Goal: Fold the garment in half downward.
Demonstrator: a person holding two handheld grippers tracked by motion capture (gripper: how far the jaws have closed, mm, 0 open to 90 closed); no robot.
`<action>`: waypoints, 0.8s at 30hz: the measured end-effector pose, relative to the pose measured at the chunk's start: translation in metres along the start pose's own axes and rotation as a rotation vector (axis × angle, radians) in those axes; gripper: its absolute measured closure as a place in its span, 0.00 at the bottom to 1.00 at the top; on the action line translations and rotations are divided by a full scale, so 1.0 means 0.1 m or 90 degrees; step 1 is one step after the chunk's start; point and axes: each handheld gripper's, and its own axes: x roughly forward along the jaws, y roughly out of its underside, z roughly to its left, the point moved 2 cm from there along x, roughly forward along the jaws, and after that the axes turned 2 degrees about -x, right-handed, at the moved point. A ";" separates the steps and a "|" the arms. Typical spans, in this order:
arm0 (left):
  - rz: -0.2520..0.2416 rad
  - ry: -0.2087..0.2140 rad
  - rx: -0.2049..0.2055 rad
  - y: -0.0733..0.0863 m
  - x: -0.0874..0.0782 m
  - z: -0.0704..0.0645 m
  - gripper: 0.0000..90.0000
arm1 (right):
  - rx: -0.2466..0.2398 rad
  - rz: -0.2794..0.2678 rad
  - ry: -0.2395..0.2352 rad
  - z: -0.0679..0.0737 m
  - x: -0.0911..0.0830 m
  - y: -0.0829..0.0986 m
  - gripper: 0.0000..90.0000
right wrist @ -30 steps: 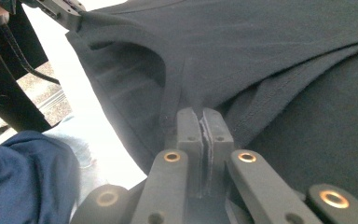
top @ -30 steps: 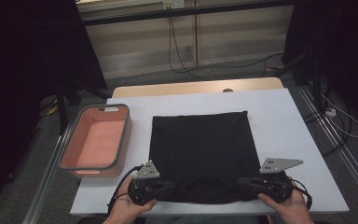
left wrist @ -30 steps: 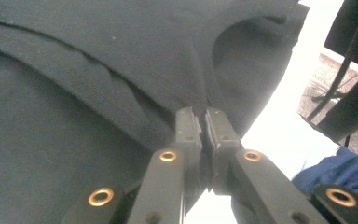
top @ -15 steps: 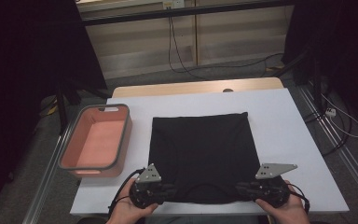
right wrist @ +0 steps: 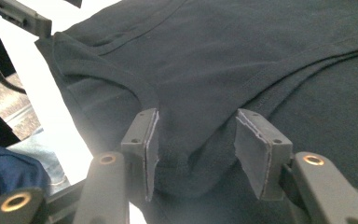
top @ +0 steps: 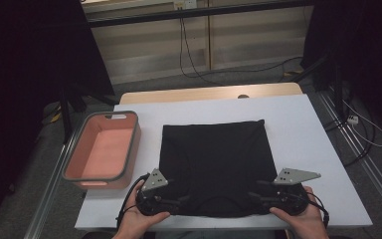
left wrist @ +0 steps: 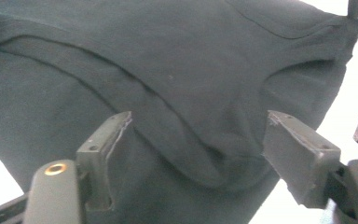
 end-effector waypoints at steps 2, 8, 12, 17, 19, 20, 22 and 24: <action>-0.004 -0.028 0.010 0.00 0.01 0.03 0.22 | -0.004 0.003 -0.003 0.02 0.02 -0.01 0.53; -0.027 -0.055 -0.006 -0.03 -0.01 0.13 0.14 | -0.022 -0.005 -0.003 0.07 0.09 -0.06 0.44; -0.039 -0.060 -0.012 -0.07 -0.03 0.18 0.14 | -0.021 -0.017 0.005 0.07 0.09 -0.07 0.39; -0.049 -0.051 -0.016 -0.14 -0.01 0.24 0.10 | -0.026 -0.029 0.005 0.10 0.14 -0.13 0.34; -0.051 -0.057 -0.016 -0.17 0.00 0.29 0.09 | -0.027 -0.032 0.002 0.12 0.17 -0.15 0.32; -0.053 -0.054 -0.020 -0.18 0.00 0.30 0.09 | -0.031 -0.030 0.001 0.13 0.18 -0.16 0.32; -0.057 -0.068 -0.014 -0.19 -0.01 0.34 0.10 | -0.033 -0.030 -0.003 0.14 0.20 -0.18 0.31; -0.065 -0.072 -0.021 -0.21 -0.01 0.37 0.10 | -0.039 -0.034 0.002 0.14 0.21 -0.21 0.31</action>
